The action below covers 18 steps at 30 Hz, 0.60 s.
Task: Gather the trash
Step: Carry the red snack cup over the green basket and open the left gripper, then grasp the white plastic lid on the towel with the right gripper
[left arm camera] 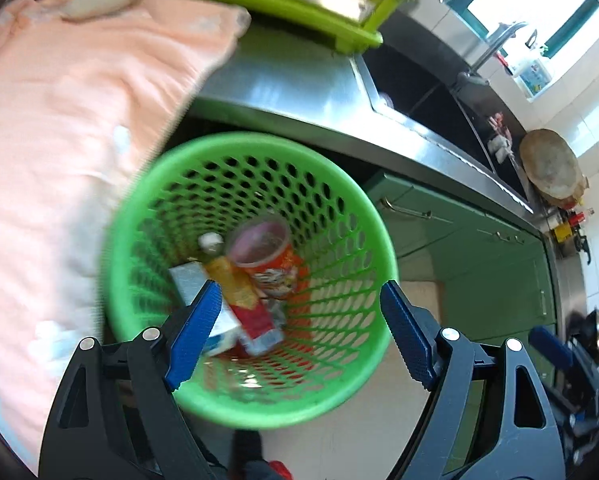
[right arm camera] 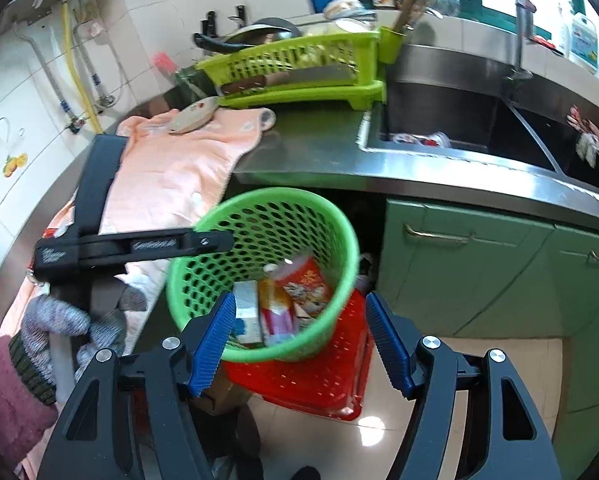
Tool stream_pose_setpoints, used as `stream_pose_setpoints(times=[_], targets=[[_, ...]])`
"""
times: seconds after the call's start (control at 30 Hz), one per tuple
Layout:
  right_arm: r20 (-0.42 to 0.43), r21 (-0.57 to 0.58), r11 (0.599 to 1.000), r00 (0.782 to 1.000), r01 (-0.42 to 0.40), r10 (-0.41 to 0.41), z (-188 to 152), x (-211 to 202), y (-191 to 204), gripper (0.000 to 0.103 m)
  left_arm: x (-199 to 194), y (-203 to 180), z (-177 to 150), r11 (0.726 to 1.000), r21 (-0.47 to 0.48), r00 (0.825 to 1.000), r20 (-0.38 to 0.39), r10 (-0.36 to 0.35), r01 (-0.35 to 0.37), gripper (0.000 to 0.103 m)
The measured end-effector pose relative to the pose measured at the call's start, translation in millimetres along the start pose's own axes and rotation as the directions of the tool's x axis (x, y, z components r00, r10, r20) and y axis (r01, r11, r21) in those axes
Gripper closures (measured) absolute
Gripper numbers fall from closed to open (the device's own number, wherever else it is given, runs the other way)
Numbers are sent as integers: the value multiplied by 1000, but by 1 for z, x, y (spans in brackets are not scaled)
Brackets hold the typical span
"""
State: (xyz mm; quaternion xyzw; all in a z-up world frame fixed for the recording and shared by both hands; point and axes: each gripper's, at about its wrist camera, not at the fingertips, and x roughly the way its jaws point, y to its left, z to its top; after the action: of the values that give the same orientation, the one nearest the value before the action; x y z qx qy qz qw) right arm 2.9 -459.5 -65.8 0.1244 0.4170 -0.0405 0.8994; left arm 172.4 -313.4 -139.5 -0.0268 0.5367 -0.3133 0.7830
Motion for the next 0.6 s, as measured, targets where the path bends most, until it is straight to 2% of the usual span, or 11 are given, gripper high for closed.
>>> stream_pose_setpoints(times=[0.17,0.3,0.4,0.6], targets=[[5,-52,997,999,-53,53,8,5,37,38,-56,31,-12,998,5,995,80,63,-64,22],[-4,-98,990,995,-102,103,13,16,73,36,-101,62,-27,991,-5,981,137,136,-137,22],[-18,-131,981,989,-145,144,16,25,103,35,-137,94,-41,978,-32,962,176,208,-206,22],[-57,-205,957,978,-207,200,21,49,163,29,-189,154,-69,952,-110,929,214,302,-285,23]])
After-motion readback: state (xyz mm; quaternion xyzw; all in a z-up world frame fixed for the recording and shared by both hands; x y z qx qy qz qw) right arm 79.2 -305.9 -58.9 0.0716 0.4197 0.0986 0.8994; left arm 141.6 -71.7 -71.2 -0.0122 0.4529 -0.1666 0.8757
